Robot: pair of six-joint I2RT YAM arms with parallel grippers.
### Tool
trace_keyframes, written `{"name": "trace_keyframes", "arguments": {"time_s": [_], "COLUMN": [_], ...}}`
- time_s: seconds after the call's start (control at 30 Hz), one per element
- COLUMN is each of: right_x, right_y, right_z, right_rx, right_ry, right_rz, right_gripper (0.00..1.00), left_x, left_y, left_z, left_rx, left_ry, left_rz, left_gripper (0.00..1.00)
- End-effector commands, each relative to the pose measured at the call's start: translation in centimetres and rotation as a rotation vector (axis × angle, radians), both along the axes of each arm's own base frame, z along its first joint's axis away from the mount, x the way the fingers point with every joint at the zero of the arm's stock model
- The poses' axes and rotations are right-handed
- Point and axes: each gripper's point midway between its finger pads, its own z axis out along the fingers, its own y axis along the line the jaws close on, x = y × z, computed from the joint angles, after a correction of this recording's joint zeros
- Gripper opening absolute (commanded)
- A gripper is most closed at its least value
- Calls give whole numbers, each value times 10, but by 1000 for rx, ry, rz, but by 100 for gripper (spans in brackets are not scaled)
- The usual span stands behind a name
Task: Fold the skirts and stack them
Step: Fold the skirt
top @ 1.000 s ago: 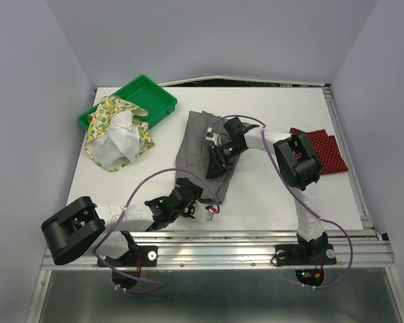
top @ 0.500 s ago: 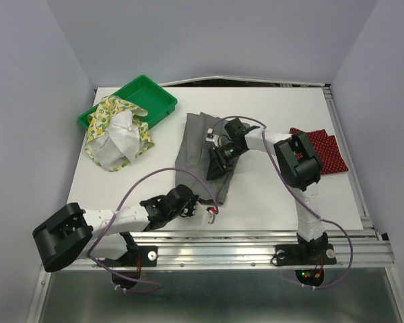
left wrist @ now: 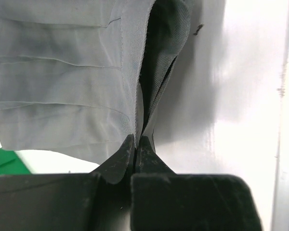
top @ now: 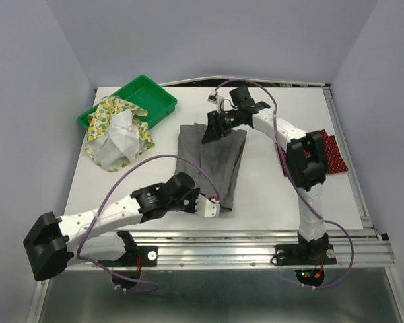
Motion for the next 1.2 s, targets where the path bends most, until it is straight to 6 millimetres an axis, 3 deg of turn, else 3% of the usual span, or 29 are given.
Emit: {"name": "trace_keyframes", "arguments": {"time_s": [0.0,0.13,0.17,0.23,0.27,0.33,0.37,0.5,0.63,0.7,0.8,0.93,0.97,1.03,1.17], "right_x": [14,9,-9,-22,-37,-56,-74,-103,-132,-143,-159,-163,-157,-142,-90], "right_y": [22,32,38,45,43,51,48,38,37,43,55,60,64,57,46], "right_z": [21,5,-12,-19,-37,-48,-69,-116,-133,-128,-100,-68,-52,-43,-14], "right_rx": [123,216,210,228,209,202,172,94,50,49,77,98,120,93,75], "right_ry": [-2,101,179,188,233,271,319,353,411,405,416,404,345,313,170], "right_rz": [-9,5,19,33,36,46,43,55,107,139,178,191,204,171,136], "right_gripper": [60,60,60,60,60,59,59,58,56,56,56,57,60,63,72], "left_x": [-24,-27,-27,-25,-24,-21,-20,-10,8,21,31,32,28,22,3], "left_y": [-11,-14,-14,-16,-17,-18,-19,-25,-30,-29,-27,-23,-24,-22,-20], "left_z": [32,48,51,60,64,67,71,93,118,128,123,115,114,111,101], "left_rx": [-97,-132,-136,-154,-162,-168,-173,-215,-263,-282,-265,-251,-253,-250,-231], "left_ry": [129,154,158,151,146,147,144,107,69,45,32,38,54,70,135], "left_rz": [-17,2,7,13,18,38,41,67,123,162,184,193,176,159,108], "left_gripper": [0,0,0,0,0,0,0,0,0,0,0,0,0,0,0]}}
